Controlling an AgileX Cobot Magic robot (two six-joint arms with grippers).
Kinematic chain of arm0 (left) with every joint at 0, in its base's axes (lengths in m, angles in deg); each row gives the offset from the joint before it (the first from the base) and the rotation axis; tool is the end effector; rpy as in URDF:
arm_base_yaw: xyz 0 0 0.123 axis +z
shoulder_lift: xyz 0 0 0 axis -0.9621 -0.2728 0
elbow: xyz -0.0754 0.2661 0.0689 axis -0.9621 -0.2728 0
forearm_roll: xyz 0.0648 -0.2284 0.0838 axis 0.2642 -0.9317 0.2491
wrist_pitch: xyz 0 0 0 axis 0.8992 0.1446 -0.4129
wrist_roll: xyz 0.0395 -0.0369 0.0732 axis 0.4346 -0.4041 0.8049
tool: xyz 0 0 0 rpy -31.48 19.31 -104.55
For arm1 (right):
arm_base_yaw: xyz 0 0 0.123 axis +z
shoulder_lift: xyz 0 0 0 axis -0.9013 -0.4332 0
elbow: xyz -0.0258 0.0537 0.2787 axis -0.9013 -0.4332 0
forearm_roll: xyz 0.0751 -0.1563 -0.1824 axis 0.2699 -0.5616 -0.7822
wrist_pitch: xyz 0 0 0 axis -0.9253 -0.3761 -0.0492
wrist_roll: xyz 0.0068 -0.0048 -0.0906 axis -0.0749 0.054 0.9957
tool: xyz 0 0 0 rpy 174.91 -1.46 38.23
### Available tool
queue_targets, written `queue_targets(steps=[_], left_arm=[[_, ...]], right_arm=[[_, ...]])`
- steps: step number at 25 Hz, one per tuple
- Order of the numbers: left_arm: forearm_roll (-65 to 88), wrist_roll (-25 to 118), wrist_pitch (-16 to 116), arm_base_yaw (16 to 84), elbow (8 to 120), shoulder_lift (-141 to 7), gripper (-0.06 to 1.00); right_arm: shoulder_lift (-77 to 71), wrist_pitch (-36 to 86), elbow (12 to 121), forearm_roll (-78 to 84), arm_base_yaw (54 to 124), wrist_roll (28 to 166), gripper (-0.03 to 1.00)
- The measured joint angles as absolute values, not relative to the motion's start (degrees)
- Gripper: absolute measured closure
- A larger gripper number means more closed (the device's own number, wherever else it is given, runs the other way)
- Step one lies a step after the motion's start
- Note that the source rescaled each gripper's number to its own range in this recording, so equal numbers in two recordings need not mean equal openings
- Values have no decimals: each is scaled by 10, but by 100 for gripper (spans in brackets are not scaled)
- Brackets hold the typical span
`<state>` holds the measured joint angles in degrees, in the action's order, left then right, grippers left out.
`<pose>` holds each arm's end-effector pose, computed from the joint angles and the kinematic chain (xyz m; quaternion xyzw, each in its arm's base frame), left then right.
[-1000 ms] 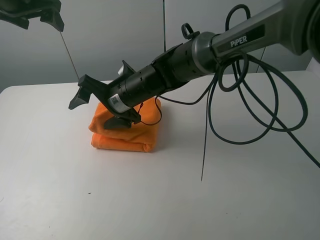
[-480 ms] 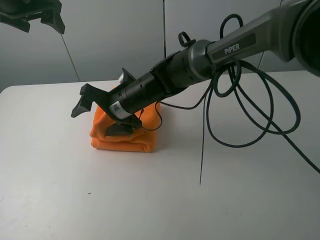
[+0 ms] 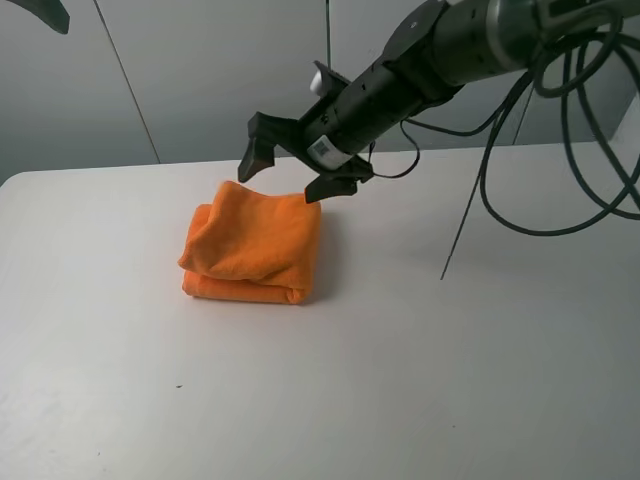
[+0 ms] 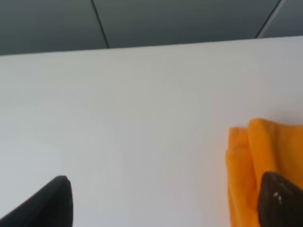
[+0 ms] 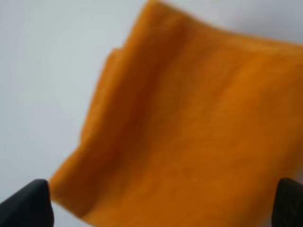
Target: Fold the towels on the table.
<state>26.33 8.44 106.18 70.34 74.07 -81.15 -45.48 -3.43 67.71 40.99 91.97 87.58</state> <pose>0.3260 -0.0203 0.3884 0.0037 0.9472 -0.0114 0.3204 0.3631 0.2347 0.1886 -0.0819 0.9343 0.3128 0.1501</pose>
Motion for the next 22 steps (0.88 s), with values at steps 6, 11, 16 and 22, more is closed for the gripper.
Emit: queue_targets(steps=[6,11,16,22], left_arm=[[260,92,1063,727,593,-663,-5],[282,68,1028,729,404,-454,-5],[289,60,1065,729,295,-227,-5],[303,52,1139,729,217,-3,-5]], right_arm=[[-281,-15,547,204,801,795,-3],[-78,-34,418,86,786,761,-3],[131,-126,345,55,786,769,-3],[375,-223,294,34,786,779,-3]])
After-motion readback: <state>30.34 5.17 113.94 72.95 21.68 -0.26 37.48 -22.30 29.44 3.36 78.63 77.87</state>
